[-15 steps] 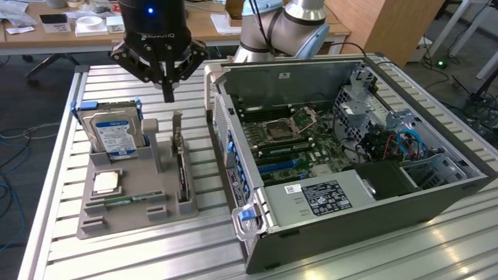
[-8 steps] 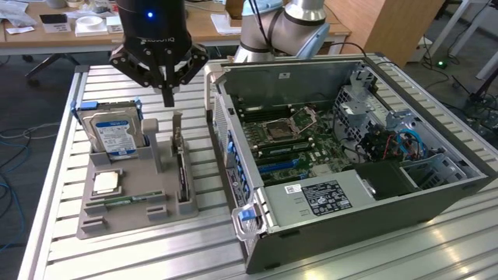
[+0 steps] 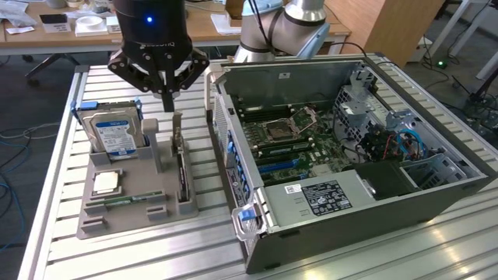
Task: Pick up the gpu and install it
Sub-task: 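Reach for the gpu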
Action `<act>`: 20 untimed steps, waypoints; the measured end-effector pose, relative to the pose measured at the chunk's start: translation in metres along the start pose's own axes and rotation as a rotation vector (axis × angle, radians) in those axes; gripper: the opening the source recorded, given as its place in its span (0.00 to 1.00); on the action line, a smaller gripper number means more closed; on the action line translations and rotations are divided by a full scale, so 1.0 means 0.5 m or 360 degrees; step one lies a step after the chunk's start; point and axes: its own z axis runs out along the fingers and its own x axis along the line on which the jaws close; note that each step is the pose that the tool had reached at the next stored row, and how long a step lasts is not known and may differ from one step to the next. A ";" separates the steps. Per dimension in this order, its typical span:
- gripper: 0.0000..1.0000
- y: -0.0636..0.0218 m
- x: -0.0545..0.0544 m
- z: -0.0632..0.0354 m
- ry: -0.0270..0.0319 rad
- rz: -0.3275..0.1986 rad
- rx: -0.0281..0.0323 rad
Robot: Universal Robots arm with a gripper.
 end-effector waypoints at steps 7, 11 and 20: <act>0.11 -0.010 0.000 0.000 0.00000 0.0000 0.00000; 0.11 -0.010 0.000 0.000 0.00000 0.0000 0.00000; 0.11 -0.014 0.000 -0.001 -0.00001 0.0000 0.00000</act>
